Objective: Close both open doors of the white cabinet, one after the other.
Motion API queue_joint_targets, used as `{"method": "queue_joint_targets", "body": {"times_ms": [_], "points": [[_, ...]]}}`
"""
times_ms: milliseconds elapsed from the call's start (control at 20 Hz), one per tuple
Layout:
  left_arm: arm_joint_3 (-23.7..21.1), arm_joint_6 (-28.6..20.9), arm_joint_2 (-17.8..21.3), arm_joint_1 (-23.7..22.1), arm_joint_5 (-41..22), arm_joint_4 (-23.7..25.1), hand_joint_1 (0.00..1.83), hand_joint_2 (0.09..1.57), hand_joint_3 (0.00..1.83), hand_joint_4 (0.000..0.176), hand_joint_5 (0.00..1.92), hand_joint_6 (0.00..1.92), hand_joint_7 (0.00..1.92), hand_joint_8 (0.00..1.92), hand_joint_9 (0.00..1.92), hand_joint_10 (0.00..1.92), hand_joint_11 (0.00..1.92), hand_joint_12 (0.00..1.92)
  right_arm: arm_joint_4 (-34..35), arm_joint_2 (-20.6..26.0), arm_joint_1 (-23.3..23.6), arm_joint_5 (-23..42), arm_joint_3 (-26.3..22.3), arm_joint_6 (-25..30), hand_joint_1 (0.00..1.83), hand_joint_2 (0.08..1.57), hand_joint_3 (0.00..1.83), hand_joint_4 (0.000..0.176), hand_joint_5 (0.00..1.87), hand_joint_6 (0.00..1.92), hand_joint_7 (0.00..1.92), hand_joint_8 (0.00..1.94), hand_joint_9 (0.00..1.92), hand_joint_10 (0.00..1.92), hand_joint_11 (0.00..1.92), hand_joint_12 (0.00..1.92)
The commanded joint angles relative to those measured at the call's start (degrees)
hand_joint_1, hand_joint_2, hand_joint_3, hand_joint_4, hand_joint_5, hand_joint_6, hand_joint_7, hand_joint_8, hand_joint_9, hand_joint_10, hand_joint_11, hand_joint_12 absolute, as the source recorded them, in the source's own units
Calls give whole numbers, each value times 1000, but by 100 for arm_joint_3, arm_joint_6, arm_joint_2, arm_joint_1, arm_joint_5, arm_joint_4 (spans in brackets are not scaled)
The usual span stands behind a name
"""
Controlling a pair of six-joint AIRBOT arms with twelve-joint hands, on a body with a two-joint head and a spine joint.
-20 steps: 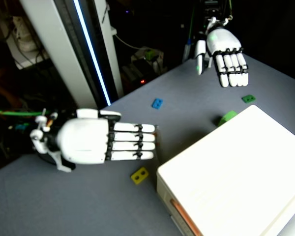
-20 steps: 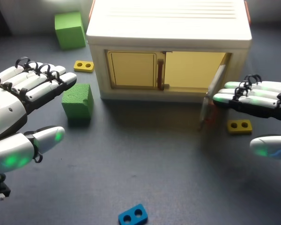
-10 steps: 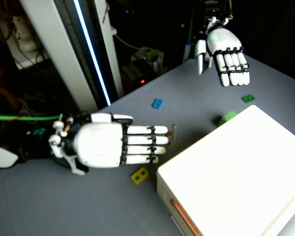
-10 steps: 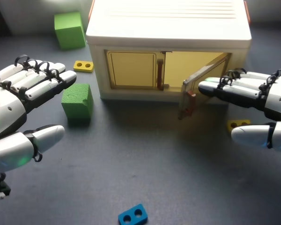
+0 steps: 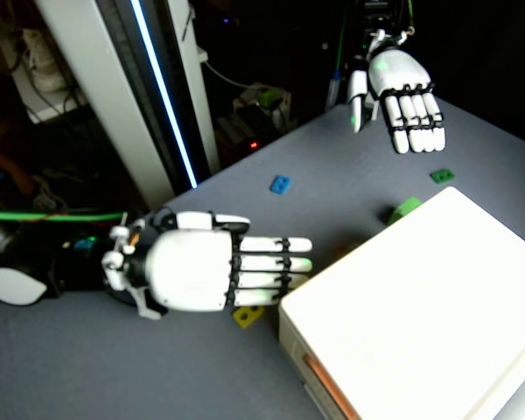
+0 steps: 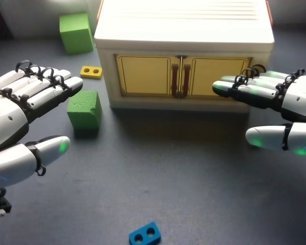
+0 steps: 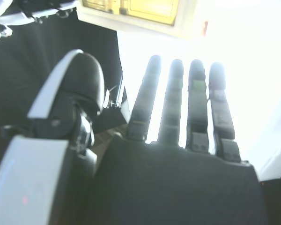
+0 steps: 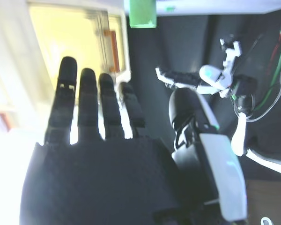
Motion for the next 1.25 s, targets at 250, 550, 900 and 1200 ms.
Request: {"method": "queue_joint_targets", "body": {"times_ms": [250, 550, 900, 1200], "points": [[-27, 3, -1, -4, -799, -53, 0, 1510, 2, 0, 92, 0, 54, 0, 69, 0, 0, 340, 233, 172, 145, 886, -200, 100, 0, 1547, 0, 37, 0, 0, 0, 0, 2, 0, 0, 408], [-147, -114, 24, 362, -1539, -280, 0, 1522, 1, 0, 100, 0, 73, 2, 88, 4, 0, 465, 467, 666, -528, 2215, -668, 747, 0, 1533, 0, 0, 160, 2, 150, 1, 112, 1, 36, 256], [-257, -511, 33, 996, -3163, -663, 123, 1514, 0, 0, 100, 4, 82, 13, 66, 16, 0, 255, 1729, 1056, -1384, 3768, -1052, 521, 197, 1457, 0, 0, 395, 33, 411, 38, 375, 39, 292, 361], [-49, -890, -148, 941, -3397, -824, 293, 1499, 31, 0, 14, 0, 49, 15, 118, 17, 1, 422, 2385, 1115, -1589, 4577, -1048, 234, 928, 1404, 0, 0, 428, 3, 535, 9, 509, 16, 377, 228]]}}
